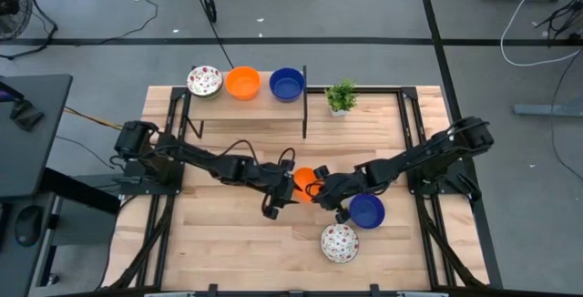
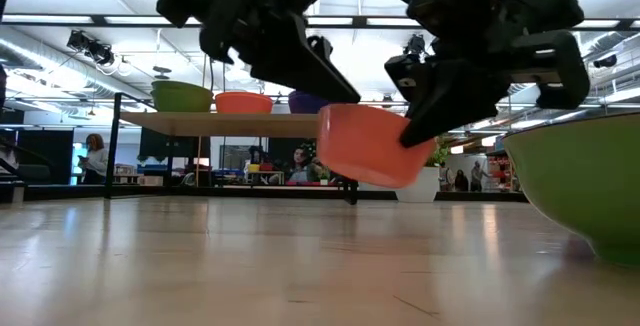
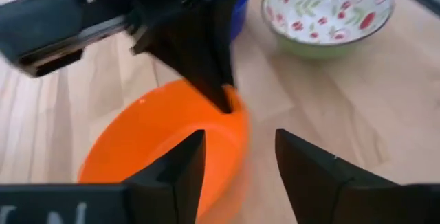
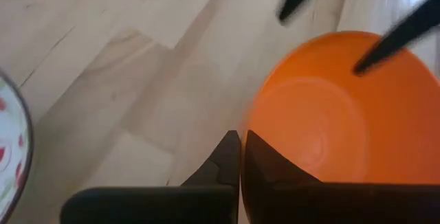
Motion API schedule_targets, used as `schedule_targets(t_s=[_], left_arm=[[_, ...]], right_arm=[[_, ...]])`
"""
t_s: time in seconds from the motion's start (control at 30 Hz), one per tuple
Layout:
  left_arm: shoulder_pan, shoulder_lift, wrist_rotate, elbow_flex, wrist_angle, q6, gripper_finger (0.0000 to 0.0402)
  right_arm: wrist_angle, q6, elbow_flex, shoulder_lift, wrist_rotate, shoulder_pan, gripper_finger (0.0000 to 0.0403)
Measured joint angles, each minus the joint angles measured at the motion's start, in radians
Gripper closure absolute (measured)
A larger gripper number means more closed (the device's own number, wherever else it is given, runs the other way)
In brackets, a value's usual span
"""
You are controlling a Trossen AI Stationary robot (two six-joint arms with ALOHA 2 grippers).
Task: Pick & Place Mini bowls
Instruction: Stack the orange bowl on top of the stacked orange bowls on the shelf
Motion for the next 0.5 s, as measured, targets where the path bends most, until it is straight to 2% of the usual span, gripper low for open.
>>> schedule_targets(t_s=[0.5], left_arm=[[0.015,0.013,0.006,-0.001,-0.058,0.008,0.0315]], right_arm=[[0.000,-0.006,0.009,0.005,-0.003,0.000,0.0398]])
